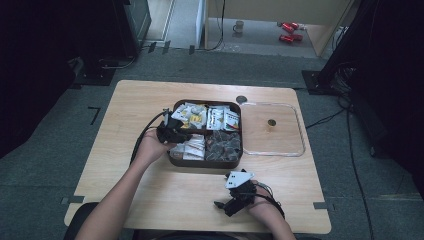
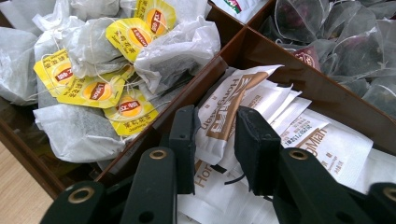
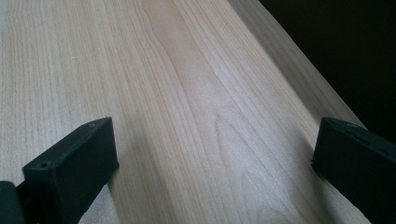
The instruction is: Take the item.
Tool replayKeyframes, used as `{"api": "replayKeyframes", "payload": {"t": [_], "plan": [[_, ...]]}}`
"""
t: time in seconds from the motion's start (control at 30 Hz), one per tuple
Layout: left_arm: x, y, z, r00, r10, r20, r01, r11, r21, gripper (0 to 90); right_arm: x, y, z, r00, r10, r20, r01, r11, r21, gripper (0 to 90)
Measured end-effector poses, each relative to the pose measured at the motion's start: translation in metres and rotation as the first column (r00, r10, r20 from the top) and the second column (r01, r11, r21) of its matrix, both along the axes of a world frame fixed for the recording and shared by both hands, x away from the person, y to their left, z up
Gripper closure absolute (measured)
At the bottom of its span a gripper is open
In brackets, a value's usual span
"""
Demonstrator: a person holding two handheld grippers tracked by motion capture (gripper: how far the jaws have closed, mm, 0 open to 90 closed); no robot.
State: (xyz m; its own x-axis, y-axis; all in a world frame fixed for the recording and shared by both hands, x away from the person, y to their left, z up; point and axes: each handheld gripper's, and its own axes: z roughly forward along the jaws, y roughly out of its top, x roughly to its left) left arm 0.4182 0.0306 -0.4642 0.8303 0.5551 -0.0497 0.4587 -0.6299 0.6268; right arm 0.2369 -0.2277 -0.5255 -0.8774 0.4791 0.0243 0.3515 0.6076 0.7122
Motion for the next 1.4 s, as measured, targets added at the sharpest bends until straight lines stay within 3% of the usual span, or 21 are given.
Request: {"api": "replayKeyframes", "payload": {"t": [0.23, 0.5, 0.7, 1.4], "plan": [[0.0, 0.0, -0.001, 1.0, 0.001, 0.007, -0.001, 0.9999, 0.015, 77.3, 0.0, 0.0, 0.0, 1.0, 0.0, 0.0, 0.0, 1.0, 0.0, 0.0], [-0.003, -0.001, 0.0, 0.9984, -0.01, 0.056, 0.006, 0.9982, 0.059, 88.2, 0.0, 0.0, 0.0, 1.0, 0.0, 0.001, 0.0, 1.0, 0.0, 0.0], [-0.003, 0.002, 0.002, 0.9991, -0.006, 0.041, 0.004, 0.9992, 0.039, 89.5, 0.0, 0.0, 0.0, 1.0, 0.001, 0.001, -0.001, 1.0, 0.0, 0.0], [-0.011, 0.014, 0.021, 0.9987, -0.003, 0.05, 0.004, 0.9996, -0.029, 89.6, 0.0, 0.0, 0.0, 1.0, 0.0, 0.0, 0.0, 1.0, 0.001, 0.0]]}}
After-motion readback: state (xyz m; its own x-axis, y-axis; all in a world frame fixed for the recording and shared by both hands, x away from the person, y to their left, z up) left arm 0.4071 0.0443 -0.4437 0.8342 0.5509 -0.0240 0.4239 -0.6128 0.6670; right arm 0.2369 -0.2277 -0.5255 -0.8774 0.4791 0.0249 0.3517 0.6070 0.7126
